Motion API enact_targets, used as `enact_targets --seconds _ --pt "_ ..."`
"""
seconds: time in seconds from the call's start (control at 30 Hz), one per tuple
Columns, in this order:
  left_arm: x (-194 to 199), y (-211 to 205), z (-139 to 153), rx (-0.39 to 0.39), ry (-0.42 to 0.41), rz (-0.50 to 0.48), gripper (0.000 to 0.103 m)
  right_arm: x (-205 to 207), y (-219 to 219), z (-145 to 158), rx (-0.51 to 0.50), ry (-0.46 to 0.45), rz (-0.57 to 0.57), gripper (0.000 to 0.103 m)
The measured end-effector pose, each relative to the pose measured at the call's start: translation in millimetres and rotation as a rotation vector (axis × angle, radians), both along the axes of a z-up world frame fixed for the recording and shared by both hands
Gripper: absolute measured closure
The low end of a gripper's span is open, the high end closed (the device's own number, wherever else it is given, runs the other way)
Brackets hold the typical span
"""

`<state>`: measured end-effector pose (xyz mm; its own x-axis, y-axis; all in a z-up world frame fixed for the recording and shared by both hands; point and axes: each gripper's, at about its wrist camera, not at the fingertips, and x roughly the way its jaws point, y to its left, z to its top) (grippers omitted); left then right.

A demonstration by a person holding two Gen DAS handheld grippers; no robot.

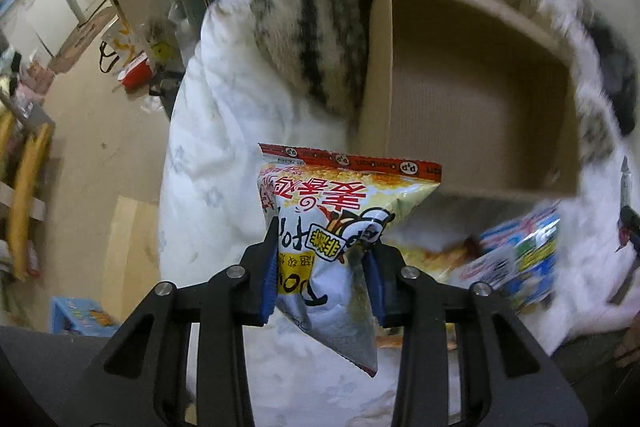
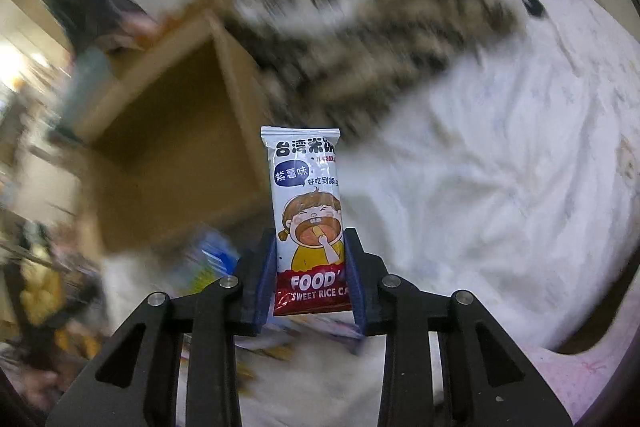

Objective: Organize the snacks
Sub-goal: 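Carry both snacks into the cardboard box and open both tools to drop them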

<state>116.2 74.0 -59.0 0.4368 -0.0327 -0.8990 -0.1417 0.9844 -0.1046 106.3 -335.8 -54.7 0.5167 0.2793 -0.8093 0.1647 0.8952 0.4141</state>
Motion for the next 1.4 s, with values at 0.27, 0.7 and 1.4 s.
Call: enact_targets --seconds 0.27,0.7,1.4 --pt "8 -10 57 -0.085 -0.144 -0.010 0.071 10 35 34 0.114 -0.137 0.071 0.069" --pt "79 -70 52 -0.027 -0.123 -0.130 0.071 62 76 20 0.044 -0.128 0.174 0.069" --pt "123 -121 -4 0.107 -0.110 -0.249 0.070 116 97 -27 -0.042 -0.023 0.199 0.069"
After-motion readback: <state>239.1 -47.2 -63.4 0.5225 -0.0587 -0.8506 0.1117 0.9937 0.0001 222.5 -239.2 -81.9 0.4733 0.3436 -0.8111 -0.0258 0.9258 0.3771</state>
